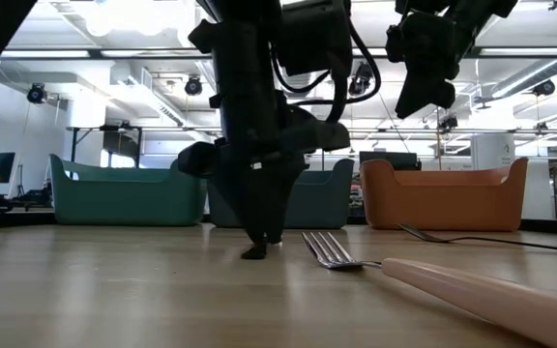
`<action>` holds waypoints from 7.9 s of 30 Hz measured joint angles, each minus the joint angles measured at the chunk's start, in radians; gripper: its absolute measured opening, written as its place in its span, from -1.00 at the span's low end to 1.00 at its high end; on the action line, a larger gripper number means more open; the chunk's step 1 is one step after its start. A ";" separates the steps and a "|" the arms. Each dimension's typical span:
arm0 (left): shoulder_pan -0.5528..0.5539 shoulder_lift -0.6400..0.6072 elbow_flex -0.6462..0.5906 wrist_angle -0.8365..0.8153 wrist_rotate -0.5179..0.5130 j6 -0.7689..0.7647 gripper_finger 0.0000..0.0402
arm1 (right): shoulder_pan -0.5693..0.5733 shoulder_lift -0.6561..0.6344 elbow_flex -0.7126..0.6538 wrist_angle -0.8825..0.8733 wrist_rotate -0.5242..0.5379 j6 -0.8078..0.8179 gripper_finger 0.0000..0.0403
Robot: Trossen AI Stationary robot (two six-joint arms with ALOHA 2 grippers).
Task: Sort silverware by color (type)
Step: Put the black fork into the green bin, then put the orange fork into the orange bin
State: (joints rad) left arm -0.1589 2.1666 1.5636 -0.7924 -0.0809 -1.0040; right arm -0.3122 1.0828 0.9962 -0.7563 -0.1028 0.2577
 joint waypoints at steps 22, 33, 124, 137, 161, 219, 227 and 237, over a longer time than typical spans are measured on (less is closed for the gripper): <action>0.017 -0.083 0.008 -0.161 -0.051 0.061 -1.00 | 0.000 0.000 0.000 -0.001 0.000 0.003 -0.70; 0.137 -0.285 -0.005 -0.423 -0.284 0.195 -1.00 | 0.000 0.000 0.000 0.007 0.001 0.004 -0.70; -0.643 -0.603 -0.494 -0.167 0.143 -0.418 -0.48 | 0.000 0.000 0.000 0.036 0.314 -0.128 -0.70; -0.643 -0.469 -0.495 -0.090 0.162 -0.407 -0.48 | 0.000 0.000 0.000 0.036 0.314 -0.128 -0.70; -0.647 -0.383 -0.528 -0.001 0.205 -0.303 -0.48 | 0.000 0.000 0.000 0.036 0.313 -0.128 -0.70; -0.473 -0.344 -0.493 -0.030 0.201 -0.250 -1.00 | 0.000 0.000 0.000 0.036 0.313 -0.128 -0.70; -0.279 -0.345 -0.475 -0.035 0.080 -0.103 -1.00 | 0.000 0.000 0.000 0.037 0.313 -0.128 -0.70; -0.037 -0.345 -0.301 0.132 -0.039 0.133 -0.99 | 0.000 0.000 0.000 0.036 0.313 -0.128 -0.70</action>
State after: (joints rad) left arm -0.1958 1.8217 1.2629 -0.6605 -0.1196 -0.8711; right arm -0.3122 1.0824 0.9963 -0.7200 0.2104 0.1299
